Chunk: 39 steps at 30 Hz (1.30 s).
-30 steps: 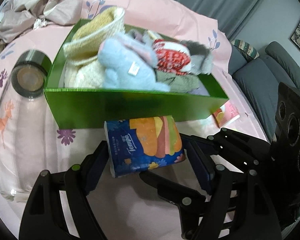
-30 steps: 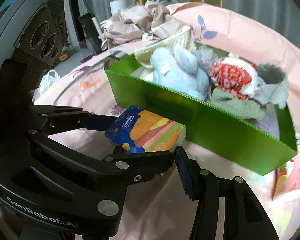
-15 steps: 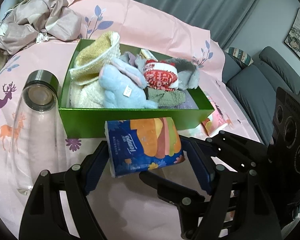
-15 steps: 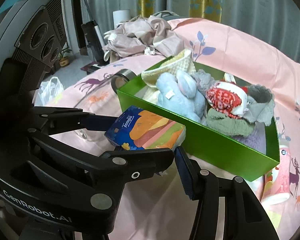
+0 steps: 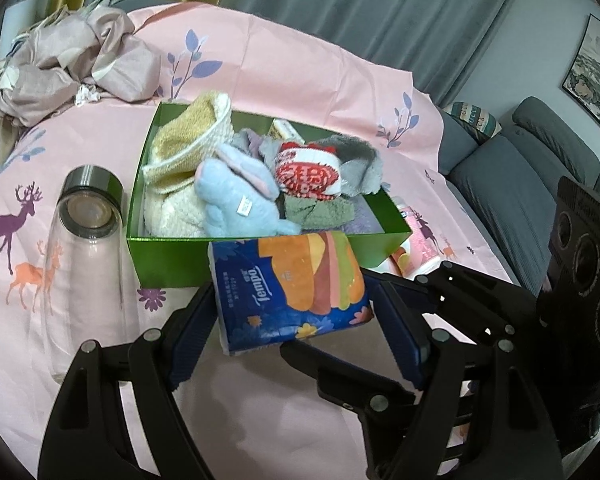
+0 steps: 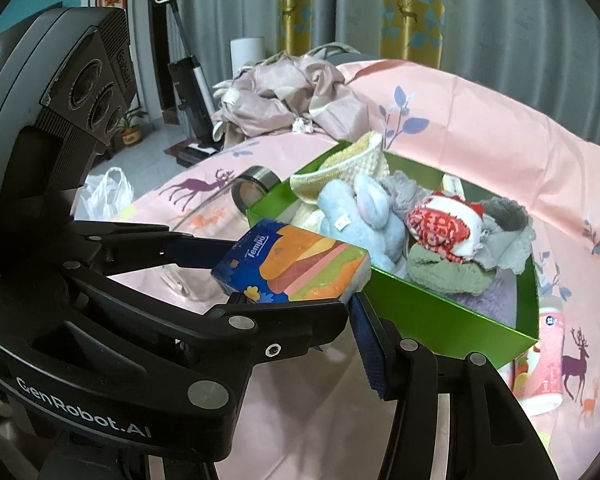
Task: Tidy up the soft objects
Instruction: 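Lift the tissue pack and carry it over the green box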
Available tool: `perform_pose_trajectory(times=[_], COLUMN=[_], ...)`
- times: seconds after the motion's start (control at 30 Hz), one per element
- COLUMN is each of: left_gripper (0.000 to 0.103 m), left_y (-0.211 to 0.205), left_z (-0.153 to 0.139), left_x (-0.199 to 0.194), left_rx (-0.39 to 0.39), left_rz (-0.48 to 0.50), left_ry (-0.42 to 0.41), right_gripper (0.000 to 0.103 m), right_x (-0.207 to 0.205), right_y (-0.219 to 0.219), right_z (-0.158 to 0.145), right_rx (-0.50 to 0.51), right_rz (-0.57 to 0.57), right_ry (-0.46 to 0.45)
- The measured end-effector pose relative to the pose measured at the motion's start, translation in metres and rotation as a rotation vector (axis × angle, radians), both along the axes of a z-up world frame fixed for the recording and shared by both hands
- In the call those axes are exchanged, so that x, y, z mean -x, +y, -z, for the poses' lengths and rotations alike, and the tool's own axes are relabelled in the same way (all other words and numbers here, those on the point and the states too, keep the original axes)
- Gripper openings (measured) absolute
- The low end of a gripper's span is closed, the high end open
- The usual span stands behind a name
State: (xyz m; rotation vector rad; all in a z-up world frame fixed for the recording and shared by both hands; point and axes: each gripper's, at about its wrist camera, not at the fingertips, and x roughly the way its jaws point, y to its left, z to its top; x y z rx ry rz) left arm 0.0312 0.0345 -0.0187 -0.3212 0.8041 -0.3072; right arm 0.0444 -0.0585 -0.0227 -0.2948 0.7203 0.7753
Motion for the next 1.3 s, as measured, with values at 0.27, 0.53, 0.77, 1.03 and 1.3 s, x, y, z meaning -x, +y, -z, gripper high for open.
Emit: perform_pose_trajectory(times=[0.27,0.53,0.77,1.03,1.3], left_gripper=[0.077,0.077,0.077,0.077,0.077], left_y=[-0.01,-0.023,-0.034,-0.044,-0.053], left_z=[-0.013,-0.022,-0.03,-0.045,-0.058], left_x=[0.006,0.006,-0.003,-0.022,-0.045], left_rx=[-0.013,-0.034,-0.062,-0.098,-0.138], left_rz=[0.008,0.025,0.048,0.066,0.086], left_ry=[-0.019,-0.037,-0.05,-0.084,-0.111], right_gripper=[0.055,0.055,0.055,0.055,0.055], right_x=[0.007,0.01,0.004,-0.012,-0.035], right_y=[-0.008,-0.02,-0.03,-0.039,-0.048], right_z=[-0.011,-0.019,-0.025,-0.037,-0.048], right_rx=[-0.023,-0.05,-0.061,-0.089,-0.118], right_rz=[0.011,0.028,0.045,0.054,0.076], right_ry=[-0.025,-0.039,-0.056,-0.093,-0.119])
